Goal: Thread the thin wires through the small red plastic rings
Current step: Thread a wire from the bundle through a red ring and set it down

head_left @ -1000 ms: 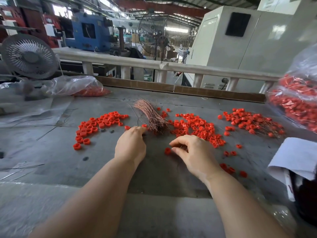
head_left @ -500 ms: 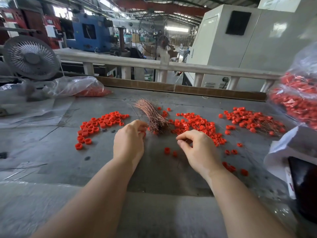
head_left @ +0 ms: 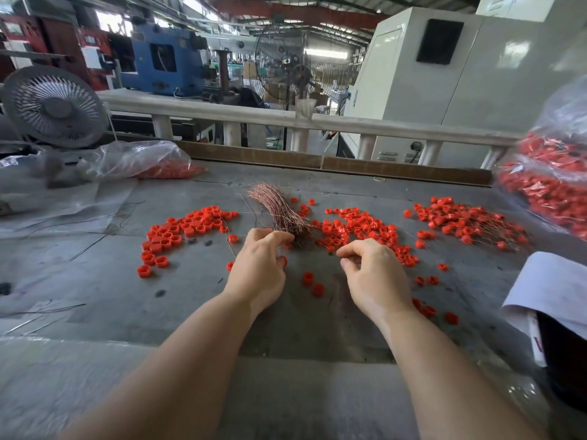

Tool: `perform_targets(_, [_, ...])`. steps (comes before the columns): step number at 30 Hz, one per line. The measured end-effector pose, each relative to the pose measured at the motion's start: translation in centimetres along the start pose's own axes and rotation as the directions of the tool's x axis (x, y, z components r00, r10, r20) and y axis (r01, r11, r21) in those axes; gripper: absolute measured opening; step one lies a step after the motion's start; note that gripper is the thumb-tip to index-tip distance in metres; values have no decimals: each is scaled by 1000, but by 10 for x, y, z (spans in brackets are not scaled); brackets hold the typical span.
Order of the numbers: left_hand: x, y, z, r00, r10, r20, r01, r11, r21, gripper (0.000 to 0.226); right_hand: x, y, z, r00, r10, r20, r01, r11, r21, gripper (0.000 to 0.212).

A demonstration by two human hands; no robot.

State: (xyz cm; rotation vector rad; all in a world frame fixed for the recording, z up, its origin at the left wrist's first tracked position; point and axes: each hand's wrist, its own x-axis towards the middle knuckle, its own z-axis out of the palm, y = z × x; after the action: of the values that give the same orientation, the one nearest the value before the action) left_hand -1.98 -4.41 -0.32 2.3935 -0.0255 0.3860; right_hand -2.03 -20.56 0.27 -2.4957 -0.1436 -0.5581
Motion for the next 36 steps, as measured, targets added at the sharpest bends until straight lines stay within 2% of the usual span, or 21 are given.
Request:
perform_targets(7, [4,1,0,999,-27,16,27,998,49,40,0,0,1,1000,2,26,-3,1000,7,15])
perform_targets(11, [3,2,-1,998,-63,-21,64,997,37,37,0,1,1,1000,7,23,-8,1000,20,15])
perform_targets(20, [-4,8,-5,988,-125,-94,112,984,-140,26,0,-2,0,1000,-29,-4,29,995,93,14])
perform_targets(24, [-9,16,-5,995,-75,-63,60,975,-216,22,-1,-6,-1,994,-109,-16,110,979,174,21])
perform_targets(27, [-13,20,-6,999,-45,-25,36,961,-273,21,-3,-9,-2,987,-152,56,129,946,299,36])
perform_targets(30, [-16,25,-9,1000,7,29,3,942,-337,24,-4,-11,-2,973,-187,134,135,936,327,45])
perform_targets(33, [-19,29,-11,993,73,96,-34,935,-353,27,-4,-10,-2,970,-200,135,148,936,320,41])
perform_targets(36, [-20,30,-10,990,83,111,-42,945,-325,23,-4,-9,-2,980,-188,68,160,942,294,29])
